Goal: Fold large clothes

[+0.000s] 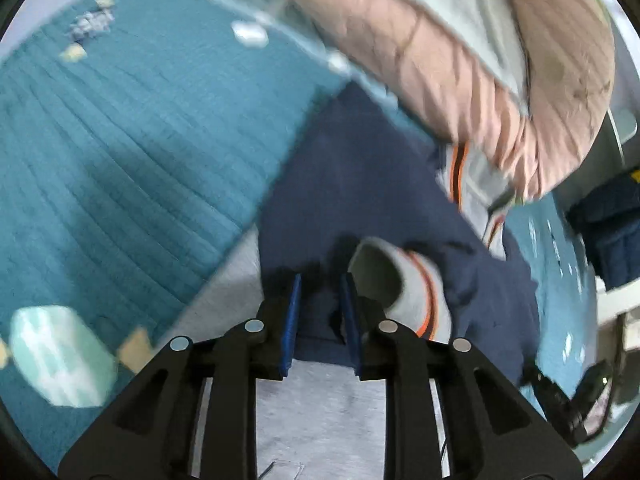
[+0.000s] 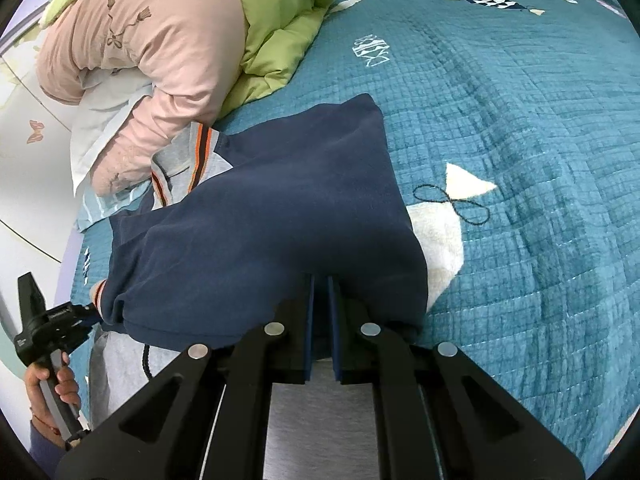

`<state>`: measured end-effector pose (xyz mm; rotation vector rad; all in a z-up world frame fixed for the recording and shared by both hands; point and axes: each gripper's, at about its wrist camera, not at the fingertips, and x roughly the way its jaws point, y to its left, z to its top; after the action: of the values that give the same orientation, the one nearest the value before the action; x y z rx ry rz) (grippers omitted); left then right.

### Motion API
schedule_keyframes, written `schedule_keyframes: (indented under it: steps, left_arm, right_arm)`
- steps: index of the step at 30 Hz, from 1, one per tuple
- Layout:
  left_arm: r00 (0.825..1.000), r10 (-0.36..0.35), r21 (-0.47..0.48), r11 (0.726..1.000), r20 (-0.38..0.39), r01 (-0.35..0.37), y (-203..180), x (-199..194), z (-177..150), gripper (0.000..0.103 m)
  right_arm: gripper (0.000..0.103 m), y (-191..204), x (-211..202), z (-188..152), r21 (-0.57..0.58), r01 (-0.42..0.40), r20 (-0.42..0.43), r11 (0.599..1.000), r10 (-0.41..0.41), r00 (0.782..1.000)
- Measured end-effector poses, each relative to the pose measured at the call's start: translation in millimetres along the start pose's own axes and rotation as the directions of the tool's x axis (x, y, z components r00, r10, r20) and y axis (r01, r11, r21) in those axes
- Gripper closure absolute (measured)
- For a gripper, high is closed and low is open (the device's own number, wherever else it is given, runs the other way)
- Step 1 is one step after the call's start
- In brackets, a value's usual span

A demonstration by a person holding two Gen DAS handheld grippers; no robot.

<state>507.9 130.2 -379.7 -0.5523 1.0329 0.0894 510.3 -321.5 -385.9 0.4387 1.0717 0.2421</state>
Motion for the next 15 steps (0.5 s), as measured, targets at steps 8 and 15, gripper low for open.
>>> schedule_keyframes:
  steps: [8,15]
  left_arm:
    - [0.964,-0.250,0.292,0.919,-0.088,0.265,-82,-21,-11,0.080]
    - [0.952,-0.126,0.214,0.958,-0.278,0.189,-67,54,-14,0.091]
  right_arm:
    - [0.091,20,-18,6,-0.034,-0.023,0.038,0.999,0.024,0.999]
    - [0.098,8,11,7,-0.024,-0.012,-0.063,1.000,0.011,0.998]
